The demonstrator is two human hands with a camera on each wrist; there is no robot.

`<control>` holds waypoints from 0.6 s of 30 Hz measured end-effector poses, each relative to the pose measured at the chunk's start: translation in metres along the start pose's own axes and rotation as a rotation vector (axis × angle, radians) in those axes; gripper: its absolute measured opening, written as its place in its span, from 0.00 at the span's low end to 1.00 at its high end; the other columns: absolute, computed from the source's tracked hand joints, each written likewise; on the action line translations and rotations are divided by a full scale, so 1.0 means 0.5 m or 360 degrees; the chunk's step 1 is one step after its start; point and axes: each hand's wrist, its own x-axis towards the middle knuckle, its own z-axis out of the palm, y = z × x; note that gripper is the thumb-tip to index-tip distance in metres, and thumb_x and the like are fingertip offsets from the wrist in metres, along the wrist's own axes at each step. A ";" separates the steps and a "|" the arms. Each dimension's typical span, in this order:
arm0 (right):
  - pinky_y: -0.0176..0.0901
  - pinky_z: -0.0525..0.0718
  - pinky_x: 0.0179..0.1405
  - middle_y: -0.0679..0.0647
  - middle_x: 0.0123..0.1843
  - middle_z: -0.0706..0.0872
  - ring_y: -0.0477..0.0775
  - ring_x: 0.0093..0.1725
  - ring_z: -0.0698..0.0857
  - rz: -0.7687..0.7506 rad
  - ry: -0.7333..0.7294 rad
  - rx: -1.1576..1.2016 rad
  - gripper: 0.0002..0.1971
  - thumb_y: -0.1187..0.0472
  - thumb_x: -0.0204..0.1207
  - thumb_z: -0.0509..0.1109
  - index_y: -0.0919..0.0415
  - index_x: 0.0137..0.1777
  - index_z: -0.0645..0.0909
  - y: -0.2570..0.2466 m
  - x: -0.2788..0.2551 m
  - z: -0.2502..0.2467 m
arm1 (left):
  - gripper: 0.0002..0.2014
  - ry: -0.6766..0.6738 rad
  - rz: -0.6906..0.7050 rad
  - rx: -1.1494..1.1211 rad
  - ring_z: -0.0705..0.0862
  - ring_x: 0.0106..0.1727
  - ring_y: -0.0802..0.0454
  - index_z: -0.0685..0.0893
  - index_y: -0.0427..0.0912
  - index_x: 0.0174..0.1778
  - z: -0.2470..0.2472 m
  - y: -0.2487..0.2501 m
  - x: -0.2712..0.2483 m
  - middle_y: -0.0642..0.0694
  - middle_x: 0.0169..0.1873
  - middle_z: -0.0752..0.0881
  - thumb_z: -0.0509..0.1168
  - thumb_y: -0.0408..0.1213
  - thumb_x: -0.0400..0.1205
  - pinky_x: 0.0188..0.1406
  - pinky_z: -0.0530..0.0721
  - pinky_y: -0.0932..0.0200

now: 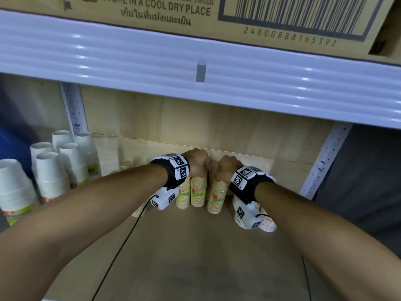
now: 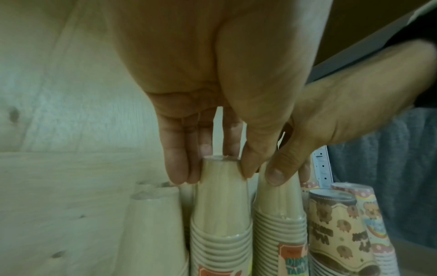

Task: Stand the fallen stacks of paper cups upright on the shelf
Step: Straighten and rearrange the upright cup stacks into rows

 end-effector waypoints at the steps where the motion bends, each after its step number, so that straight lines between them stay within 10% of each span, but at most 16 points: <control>1: 0.35 0.71 0.26 0.56 0.43 0.83 0.54 0.43 0.83 -0.0001 0.0001 0.0012 0.15 0.59 0.69 0.79 0.67 0.51 0.86 0.002 0.005 0.004 | 0.09 -0.0012 -0.0013 0.0010 0.85 0.44 0.51 0.90 0.48 0.49 0.004 -0.002 0.006 0.51 0.44 0.88 0.71 0.38 0.75 0.41 0.83 0.60; 18: 0.43 0.81 0.40 0.57 0.51 0.87 0.59 0.48 0.87 -0.0040 0.0078 0.0069 0.18 0.51 0.65 0.76 0.58 0.53 0.86 0.018 0.074 0.064 | 0.13 -0.0140 -0.0046 0.0097 0.88 0.47 0.44 0.88 0.48 0.53 0.033 -0.015 0.047 0.46 0.47 0.89 0.72 0.43 0.73 0.49 0.89 0.48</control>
